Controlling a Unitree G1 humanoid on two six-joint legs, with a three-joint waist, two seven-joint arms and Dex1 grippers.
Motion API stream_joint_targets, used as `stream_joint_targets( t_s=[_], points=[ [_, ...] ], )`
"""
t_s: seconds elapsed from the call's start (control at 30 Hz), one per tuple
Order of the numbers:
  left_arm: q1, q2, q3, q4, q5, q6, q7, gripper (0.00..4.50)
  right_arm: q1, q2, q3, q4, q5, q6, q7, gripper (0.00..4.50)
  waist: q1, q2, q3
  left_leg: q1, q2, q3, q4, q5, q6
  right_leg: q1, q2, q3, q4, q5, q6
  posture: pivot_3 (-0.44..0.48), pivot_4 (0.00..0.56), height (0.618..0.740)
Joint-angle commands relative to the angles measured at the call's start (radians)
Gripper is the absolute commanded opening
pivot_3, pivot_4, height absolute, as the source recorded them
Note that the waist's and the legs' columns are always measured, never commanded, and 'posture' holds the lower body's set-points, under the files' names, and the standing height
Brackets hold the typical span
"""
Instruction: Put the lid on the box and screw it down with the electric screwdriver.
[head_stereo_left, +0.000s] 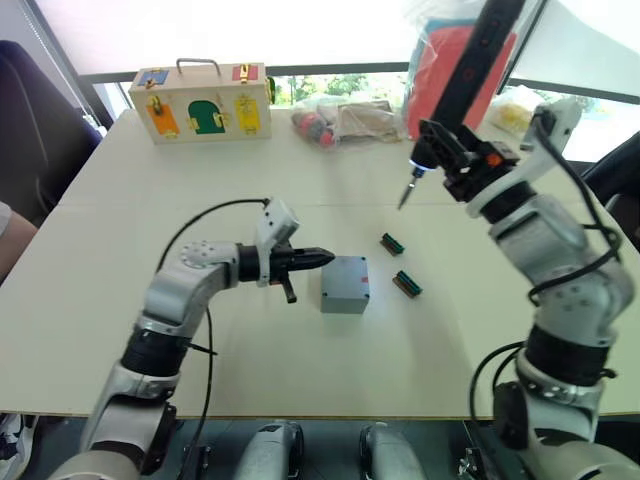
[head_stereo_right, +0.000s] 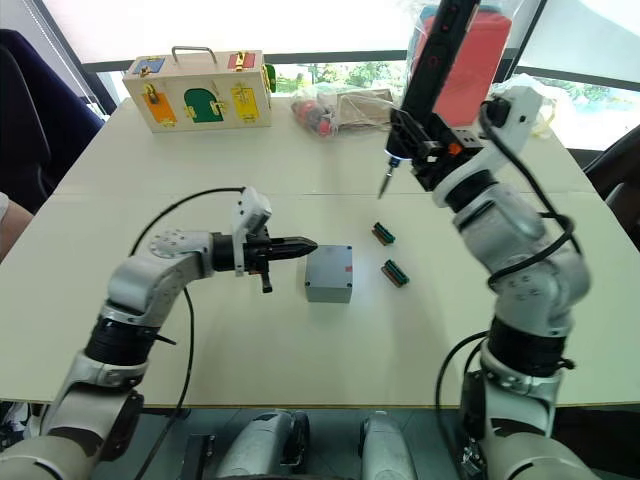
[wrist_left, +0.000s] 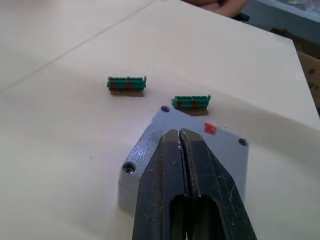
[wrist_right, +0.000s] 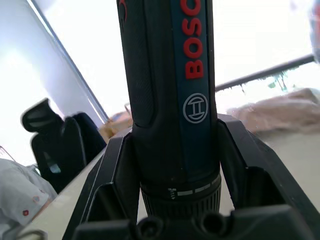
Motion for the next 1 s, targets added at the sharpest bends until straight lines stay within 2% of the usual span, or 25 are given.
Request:
stream_joint_targets(
  t_s=[0.03, 0.13, 0.23, 0.3, 0.37, 0.5, 0.63, 0.9, 0.97, 1.0],
  points=[
    [0.047, 0.126, 0.027, -0.153, -0.066, 0.047, -0.081, 0.0, -0.045, -0.206, -0.107, 0.148, 0.256, 0.354, -0.023, 1.78, -0.003, 0.001, 0.002, -0.001, 0.0, 0.0, 0.002, 0.0, 0.001, 0.0, 0.0, -0.001, 0.0, 0.0, 0.0, 0.0, 0.15, 0.74],
    [0.09, 0.212, 0.019, -0.212, -0.09, 0.054, -0.126, 0.0, -0.048, -0.354, -0.077, 0.27, 0.28, 0.525, -0.008, 1.78, -0.006, 0.005, 0.004, -0.004, 0.001, 0.0, 0.005, -0.002, 0.004, 0.0, 0.0, -0.001, -0.001, -0.002, -0.003, 0.0, 0.15, 0.74],
    [0.155, 0.295, 0.01, -0.294, -0.13, 0.06, -0.187, 0.0, 0.028, -0.566, 0.066, 0.458, 0.391, 0.6, 0.027, 1.78, -0.004, 0.004, 0.006, -0.006, 0.001, 0.0, 0.007, -0.002, 0.005, -0.001, 0.0, -0.002, -0.001, -0.002, -0.004, 0.0, 0.15, 0.74],
    [0.174, 0.313, 0.007, -0.324, -0.156, 0.066, -0.2, 0.0, 0.054, -0.639, 0.148, 0.519, 0.455, 0.6, 0.058, 1.78, -0.003, 0.003, 0.007, -0.006, 0.001, 0.0, 0.007, -0.003, 0.005, 0.0, 0.0, -0.003, -0.003, -0.002, -0.004, 0.0, 0.15, 0.74],
    [0.183, 0.317, 0.0, -0.339, -0.164, 0.061, -0.195, 0.0, 0.06, -0.663, 0.214, 0.566, 0.462, 0.6, 0.04, 1.78, -0.006, 0.003, 0.008, -0.006, 0.001, 0.0, 0.009, -0.003, 0.006, 0.0, 0.0, -0.003, -0.002, -0.002, -0.004, 0.0, 0.15, 0.74],
    [0.183, 0.309, -0.012, -0.354, -0.167, 0.057, -0.175, 0.0, 0.037, -0.663, 0.314, 0.635, 0.473, 0.6, 0.019, 1.78, -0.02, 0.002, 0.008, -0.006, 0.001, 0.001, 0.011, -0.001, 0.007, 0.0, 0.0, -0.003, 0.0, -0.001, -0.001, 0.0, 0.15, 0.74],
    [0.184, 0.3, -0.01, -0.369, -0.187, 0.067, -0.15, 0.0, 0.011, -0.627, 0.35, 0.69, 0.389, 0.6, 0.003, 1.78, -0.015, 0.003, 0.008, -0.006, 0.001, 0.001, 0.012, 0.001, 0.008, 0.001, 0.001, -0.003, 0.001, 0.001, 0.001, 0.0, 0.15, 0.74],
    [0.209, 0.303, 0.0, -0.369, -0.204, 0.074, -0.104, 0.0, -0.112, -0.499, 0.313, 0.813, 0.209, 0.6, -0.02, 1.78, -0.016, 0.002, 0.009, -0.006, 0.001, 0.001, 0.015, 0.001, 0.008, 0.002, 0.004, -0.002, 0.0, 0.005, 0.007, 0.0, 0.15, 0.74],
    [0.209, 0.305, -0.001, -0.365, -0.21, 0.076, -0.103, 0.0, -0.119, -0.473, 0.302, 0.815, 0.173, 0.6, -0.024, 2.78, -0.016, 0.002, 0.008, -0.006, 0.001, 0.001, 0.016, 0.001, 0.008, 0.002, 0.004, -0.002, 0.0, 0.005, 0.007, 0.0, 0.15, 0.74],
    [0.21, 0.307, -0.002, -0.363, -0.211, 0.075, -0.102, 0.0, -0.121, -0.462, 0.293, 0.819, 0.158, 0.6, -0.026, 2.98, -0.016, 0.002, 0.008, -0.006, 0.001, 0.001, 0.016, 0.001, 0.009, 0.003, 0.004, -0.002, 0.001, 0.005, 0.008, 0.0, 0.15, 0.74]
  ],
)
